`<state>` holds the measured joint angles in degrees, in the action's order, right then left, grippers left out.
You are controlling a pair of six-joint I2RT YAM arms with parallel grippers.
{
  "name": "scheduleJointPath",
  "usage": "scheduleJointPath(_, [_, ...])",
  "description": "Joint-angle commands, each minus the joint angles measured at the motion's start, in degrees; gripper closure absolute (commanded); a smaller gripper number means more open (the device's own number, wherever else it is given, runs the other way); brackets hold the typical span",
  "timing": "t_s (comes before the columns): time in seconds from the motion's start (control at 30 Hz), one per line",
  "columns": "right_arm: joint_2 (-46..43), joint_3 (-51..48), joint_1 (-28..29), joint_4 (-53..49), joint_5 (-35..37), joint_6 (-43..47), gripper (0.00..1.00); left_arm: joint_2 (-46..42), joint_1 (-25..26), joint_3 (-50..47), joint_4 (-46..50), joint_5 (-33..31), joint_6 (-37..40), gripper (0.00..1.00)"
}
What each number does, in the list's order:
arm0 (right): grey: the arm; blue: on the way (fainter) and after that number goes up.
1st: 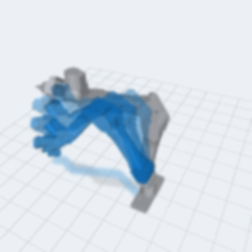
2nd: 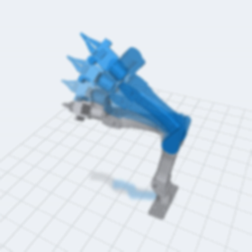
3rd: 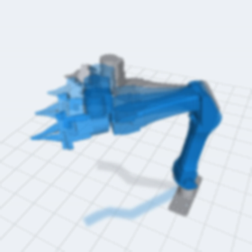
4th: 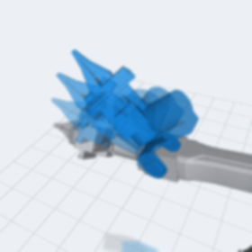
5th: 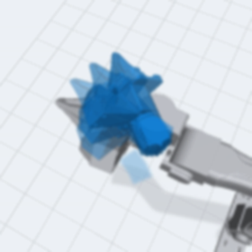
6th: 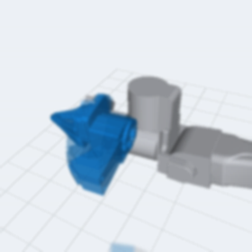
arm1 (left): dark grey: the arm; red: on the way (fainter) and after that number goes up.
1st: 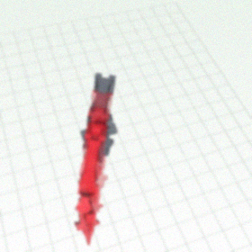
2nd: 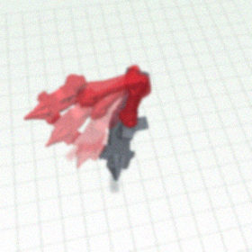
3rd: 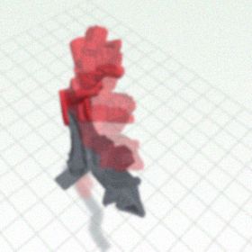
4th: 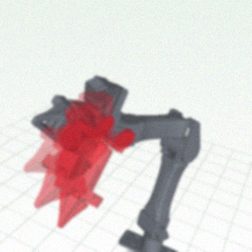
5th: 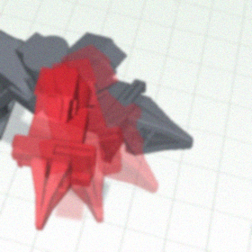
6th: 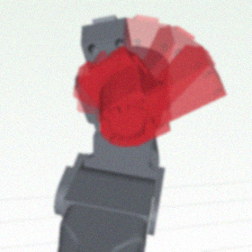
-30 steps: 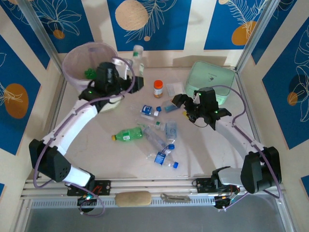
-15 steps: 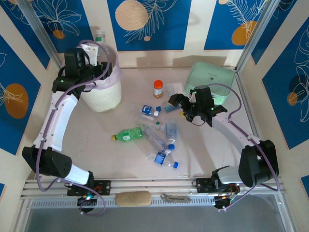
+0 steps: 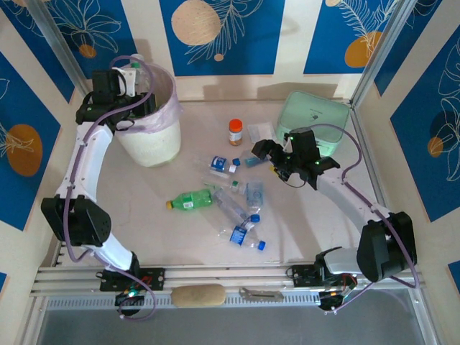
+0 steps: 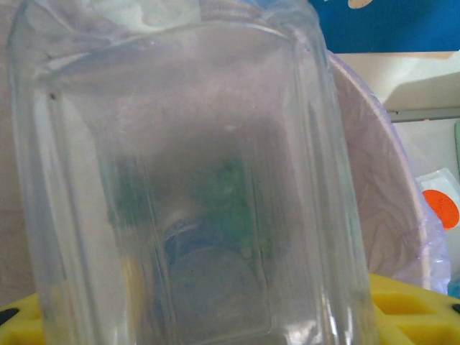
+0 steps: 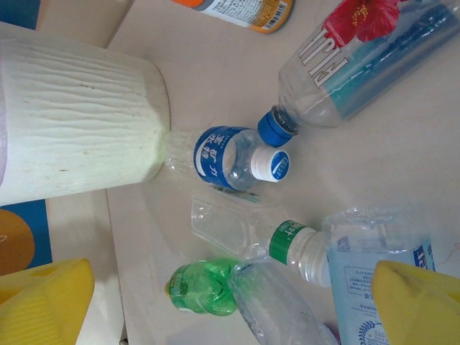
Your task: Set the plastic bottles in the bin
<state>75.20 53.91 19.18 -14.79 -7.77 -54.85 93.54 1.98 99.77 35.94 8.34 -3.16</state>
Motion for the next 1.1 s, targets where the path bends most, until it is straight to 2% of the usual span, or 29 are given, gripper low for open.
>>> scheduleJointPath(0.0, [-0.85,0.14,0.44,-0.94,0.2,0.93,0.01,0.58,-0.57,3.15,1.96,1.17,-0.88,0.61])
scheduleJointPath(0.07, [-0.73,0.1,0.56,-1.03,0.12,0.98,0.01,0.92,-0.55,3.24,2.37,0.77,-1.05,0.6])
scheduleJointPath(0.1, [-0.67,-0.02,0.51,-1.03,0.12,1.0,0.01,1.05,-0.57,3.31,2.53,0.49,-1.14,0.56])
scheduleJointPath(0.17, [-0.63,-0.08,0.51,-1.12,0.1,1.06,0.01,1.14,-0.55,3.57,2.81,-0.04,-1.49,0.38])
scheduleJointPath(0.37, [-0.74,-0.21,0.53,-1.03,0.2,0.97,0.01,-0.8,-0.55,3.61,2.25,0.35,-2.19,0.2])
scheduleJointPath(0.53, [-0.24,-0.13,0.51,-0.6,-0.09,0.71,0.01,-3.23,-0.48,3.42,1.12,2.67,-3.66,0.16])
scheduleJointPath(0.73, [0.41,-0.47,0.86,0.17,-0.32,0.54,0.01,-7.84,0.19,-0.51,-2.11,8.89,-7.79,0.15])
scheduleJointPath(0.83, [0.99,-0.56,1.16,0.61,-0.48,0.36,0.01,-12.38,1.1,-7.79,-6.67,11.71,-11.2,0.14])
scheduleJointPath(0.93, [1.93,-0.14,1.43,0.81,-0.69,0.34,0.01,-17.73,2.74,-16.53,-12.25,13.97,-14.79,0.01])
scheduleJointPath(1.07, [3.33,0.92,2.09,0.98,-0.71,0.22,0.01,-24.14,5.51,-26.87,-18.72,14.77,-18.84,0.0])
